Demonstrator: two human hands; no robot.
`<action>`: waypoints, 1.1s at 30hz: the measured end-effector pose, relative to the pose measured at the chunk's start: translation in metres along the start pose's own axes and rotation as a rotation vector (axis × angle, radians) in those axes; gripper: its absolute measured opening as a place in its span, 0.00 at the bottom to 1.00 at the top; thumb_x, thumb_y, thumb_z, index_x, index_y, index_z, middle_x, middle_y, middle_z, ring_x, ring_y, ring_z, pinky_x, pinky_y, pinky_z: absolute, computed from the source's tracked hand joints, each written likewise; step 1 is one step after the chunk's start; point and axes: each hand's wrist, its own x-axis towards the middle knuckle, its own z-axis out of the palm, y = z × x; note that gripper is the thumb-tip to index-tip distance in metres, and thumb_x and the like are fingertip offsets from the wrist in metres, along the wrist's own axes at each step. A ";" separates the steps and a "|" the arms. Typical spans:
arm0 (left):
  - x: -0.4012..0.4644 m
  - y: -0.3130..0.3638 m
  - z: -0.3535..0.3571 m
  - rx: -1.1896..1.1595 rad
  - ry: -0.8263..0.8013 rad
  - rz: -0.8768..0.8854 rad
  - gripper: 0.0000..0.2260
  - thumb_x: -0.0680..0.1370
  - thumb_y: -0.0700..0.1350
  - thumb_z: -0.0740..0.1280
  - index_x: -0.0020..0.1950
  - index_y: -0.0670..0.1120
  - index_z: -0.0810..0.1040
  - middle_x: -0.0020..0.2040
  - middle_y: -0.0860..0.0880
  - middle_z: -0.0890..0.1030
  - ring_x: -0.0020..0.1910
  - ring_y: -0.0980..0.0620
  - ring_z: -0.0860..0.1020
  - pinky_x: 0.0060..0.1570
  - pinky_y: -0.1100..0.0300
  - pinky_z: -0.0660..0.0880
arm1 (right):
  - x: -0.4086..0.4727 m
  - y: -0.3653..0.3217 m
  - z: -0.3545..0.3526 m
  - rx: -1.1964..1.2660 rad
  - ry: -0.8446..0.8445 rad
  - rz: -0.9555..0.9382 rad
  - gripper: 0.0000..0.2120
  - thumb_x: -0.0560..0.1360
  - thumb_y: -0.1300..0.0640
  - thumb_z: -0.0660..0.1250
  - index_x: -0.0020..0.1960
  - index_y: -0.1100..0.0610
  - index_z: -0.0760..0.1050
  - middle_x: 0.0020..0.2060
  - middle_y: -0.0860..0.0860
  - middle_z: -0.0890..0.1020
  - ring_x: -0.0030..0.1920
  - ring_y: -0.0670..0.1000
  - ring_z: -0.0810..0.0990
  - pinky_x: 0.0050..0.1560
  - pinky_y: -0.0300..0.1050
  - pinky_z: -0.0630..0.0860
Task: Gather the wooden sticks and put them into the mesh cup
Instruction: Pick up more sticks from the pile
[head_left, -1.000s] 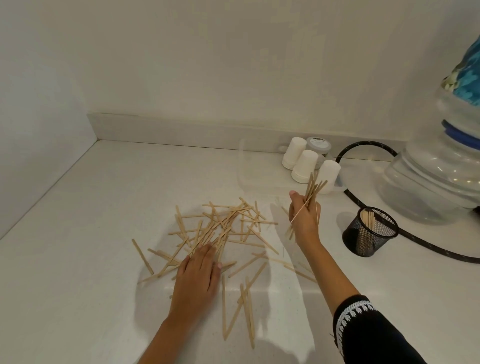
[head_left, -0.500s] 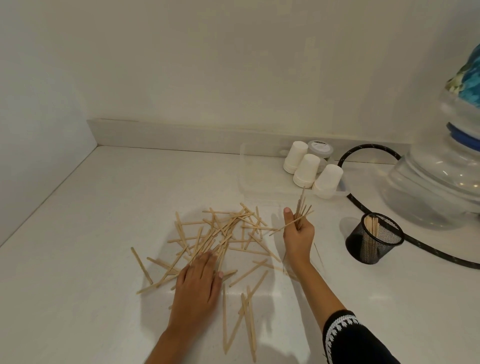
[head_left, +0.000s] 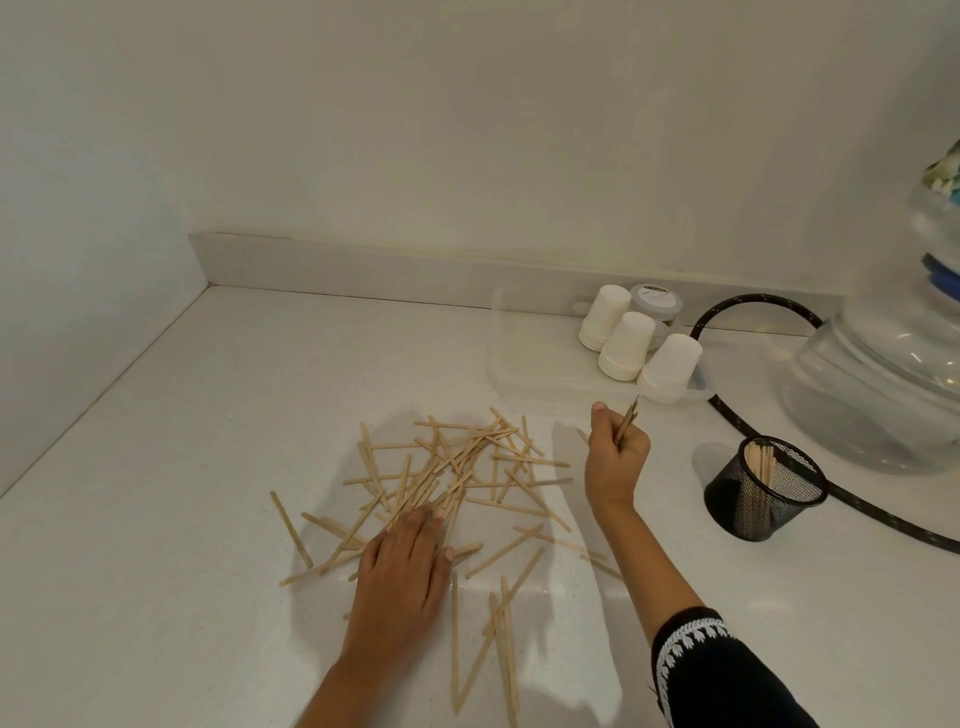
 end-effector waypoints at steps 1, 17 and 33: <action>0.000 0.000 0.000 -0.005 0.005 -0.002 0.27 0.80 0.56 0.42 0.71 0.47 0.69 0.72 0.51 0.68 0.72 0.54 0.63 0.70 0.55 0.54 | -0.003 0.002 0.001 -0.007 0.010 -0.004 0.23 0.74 0.49 0.62 0.24 0.47 0.56 0.20 0.42 0.57 0.24 0.41 0.55 0.26 0.36 0.55; 0.011 0.050 -0.007 -0.340 0.065 0.076 0.16 0.78 0.59 0.54 0.55 0.54 0.77 0.51 0.61 0.78 0.51 0.62 0.75 0.54 0.60 0.70 | -0.012 -0.018 -0.006 0.673 0.202 0.596 0.21 0.76 0.56 0.60 0.27 0.52 0.55 0.19 0.47 0.58 0.19 0.46 0.54 0.20 0.35 0.55; 0.048 0.076 0.004 -0.761 -0.154 -0.085 0.13 0.79 0.42 0.64 0.62 0.51 0.67 0.32 0.51 0.80 0.25 0.60 0.74 0.28 0.65 0.71 | -0.026 -0.035 0.002 0.782 0.074 0.769 0.22 0.77 0.55 0.60 0.25 0.52 0.58 0.17 0.46 0.59 0.16 0.45 0.55 0.17 0.33 0.54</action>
